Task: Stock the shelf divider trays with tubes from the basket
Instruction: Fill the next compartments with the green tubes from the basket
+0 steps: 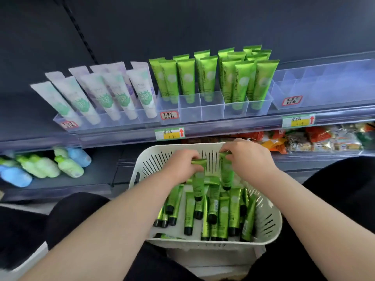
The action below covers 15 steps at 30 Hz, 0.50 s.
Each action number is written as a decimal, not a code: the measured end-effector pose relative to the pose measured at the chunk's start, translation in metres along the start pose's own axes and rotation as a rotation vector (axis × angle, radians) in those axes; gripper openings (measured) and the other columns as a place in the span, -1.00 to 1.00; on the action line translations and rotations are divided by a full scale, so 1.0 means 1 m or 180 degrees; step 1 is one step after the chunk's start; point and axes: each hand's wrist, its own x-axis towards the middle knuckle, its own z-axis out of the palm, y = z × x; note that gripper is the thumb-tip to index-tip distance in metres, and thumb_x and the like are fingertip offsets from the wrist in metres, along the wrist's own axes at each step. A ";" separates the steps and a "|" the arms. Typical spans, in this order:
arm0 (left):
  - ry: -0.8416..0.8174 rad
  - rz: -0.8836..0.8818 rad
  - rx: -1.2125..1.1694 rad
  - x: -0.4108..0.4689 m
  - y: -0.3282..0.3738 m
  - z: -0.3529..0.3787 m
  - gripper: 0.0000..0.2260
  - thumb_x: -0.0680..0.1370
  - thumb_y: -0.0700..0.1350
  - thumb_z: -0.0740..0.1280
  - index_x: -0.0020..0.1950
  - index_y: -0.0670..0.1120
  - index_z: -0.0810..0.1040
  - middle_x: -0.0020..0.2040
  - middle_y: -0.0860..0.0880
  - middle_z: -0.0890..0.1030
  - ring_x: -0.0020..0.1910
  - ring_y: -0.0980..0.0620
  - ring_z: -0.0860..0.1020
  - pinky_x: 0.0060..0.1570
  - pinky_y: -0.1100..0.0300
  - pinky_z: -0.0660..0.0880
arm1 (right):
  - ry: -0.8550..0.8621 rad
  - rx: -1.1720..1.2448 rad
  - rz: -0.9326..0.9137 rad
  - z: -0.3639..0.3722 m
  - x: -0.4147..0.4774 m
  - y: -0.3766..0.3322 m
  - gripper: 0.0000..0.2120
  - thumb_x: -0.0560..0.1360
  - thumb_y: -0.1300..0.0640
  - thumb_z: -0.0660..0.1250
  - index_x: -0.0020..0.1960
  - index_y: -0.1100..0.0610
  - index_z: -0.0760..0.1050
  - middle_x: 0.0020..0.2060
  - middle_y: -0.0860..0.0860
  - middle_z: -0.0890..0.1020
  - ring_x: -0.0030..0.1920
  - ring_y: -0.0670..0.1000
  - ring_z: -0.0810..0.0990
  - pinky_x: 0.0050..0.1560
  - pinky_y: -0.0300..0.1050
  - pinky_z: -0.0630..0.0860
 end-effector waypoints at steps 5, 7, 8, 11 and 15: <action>0.0931 0.0269 -0.0278 0.002 0.025 -0.069 -0.97 0.54 -0.09 0.36 -0.04 0.01 0.59 -0.15 0.04 0.59 -0.18 0.05 0.53 -0.21 0.21 0.41 | 0.0455 0.0023 -0.0015 -0.054 0.021 -0.009 -0.74 0.50 0.15 0.31 0.10 -0.15 0.55 -0.03 -0.07 0.56 0.00 0.06 0.56 -0.24 -0.14 0.33; 0.1280 0.0356 -0.0400 0.003 0.036 -0.093 -0.94 0.55 -0.10 0.35 0.01 0.01 0.58 -0.17 0.05 0.58 -0.25 0.09 0.51 -0.30 0.26 0.37 | 0.0715 0.0032 -0.0028 -0.076 0.029 -0.015 -0.73 0.49 0.18 0.32 0.09 -0.14 0.55 -0.07 -0.07 0.55 -0.01 0.07 0.55 -0.26 -0.14 0.31; 0.1457 0.0401 -0.0442 0.004 0.042 -0.105 -0.89 0.54 -0.10 0.35 0.06 0.00 0.59 -0.15 0.04 0.59 -0.27 0.10 0.52 -0.30 0.28 0.37 | 0.0840 0.0028 -0.0037 -0.085 0.033 -0.017 -0.73 0.48 0.18 0.33 0.09 -0.13 0.56 -0.09 -0.07 0.54 -0.01 0.07 0.54 -0.26 -0.14 0.30; 0.1926 0.0495 -0.0485 0.009 0.060 -0.137 -0.77 0.54 -0.12 0.36 0.19 -0.03 0.60 0.01 0.00 0.63 -0.20 0.05 0.58 -0.16 0.38 0.41 | 0.1118 -0.0006 -0.0076 -0.111 0.044 -0.018 -0.72 0.48 0.17 0.33 0.12 -0.12 0.55 -0.05 -0.06 0.56 0.05 0.07 0.52 -0.25 -0.14 0.30; 0.2127 0.0511 -0.0624 0.026 0.082 -0.162 -0.79 0.55 -0.21 0.28 0.16 -0.04 0.59 -0.02 -0.05 0.60 -0.03 -0.13 0.58 -0.01 0.07 0.51 | 0.1341 -0.0083 -0.0115 -0.127 0.056 -0.013 -0.72 0.50 0.17 0.31 0.14 -0.12 0.55 0.03 -0.03 0.58 0.08 0.10 0.52 -0.23 -0.12 0.36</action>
